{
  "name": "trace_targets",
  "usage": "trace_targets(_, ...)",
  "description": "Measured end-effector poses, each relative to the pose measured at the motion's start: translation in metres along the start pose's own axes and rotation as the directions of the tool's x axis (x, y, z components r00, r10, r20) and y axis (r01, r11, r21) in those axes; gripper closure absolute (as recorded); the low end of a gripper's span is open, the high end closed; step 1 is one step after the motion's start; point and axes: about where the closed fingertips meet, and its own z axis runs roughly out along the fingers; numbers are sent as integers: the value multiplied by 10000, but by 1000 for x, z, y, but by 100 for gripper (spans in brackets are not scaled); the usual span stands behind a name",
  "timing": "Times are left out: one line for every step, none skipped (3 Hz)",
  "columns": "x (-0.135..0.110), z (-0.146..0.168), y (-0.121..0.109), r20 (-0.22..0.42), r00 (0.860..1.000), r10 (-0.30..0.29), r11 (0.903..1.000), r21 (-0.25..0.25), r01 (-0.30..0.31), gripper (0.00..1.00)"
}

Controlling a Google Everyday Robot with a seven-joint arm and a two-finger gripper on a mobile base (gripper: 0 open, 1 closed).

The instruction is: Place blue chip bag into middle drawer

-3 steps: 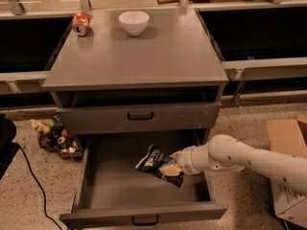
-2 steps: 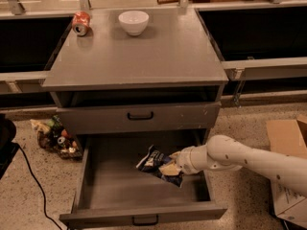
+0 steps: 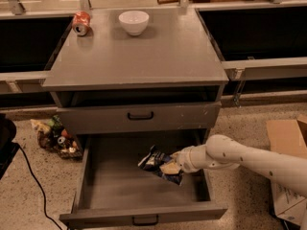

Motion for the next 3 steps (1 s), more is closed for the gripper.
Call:
trace_targets(3,5,-6,-7,9999,166,9998,-69,-166,58)
trace_targets(4,7,-7,22,9998,218,9996,-164,-218,35)
trace_targets(-2,6,-3,137,9999,65,9996,-275,-61,11)
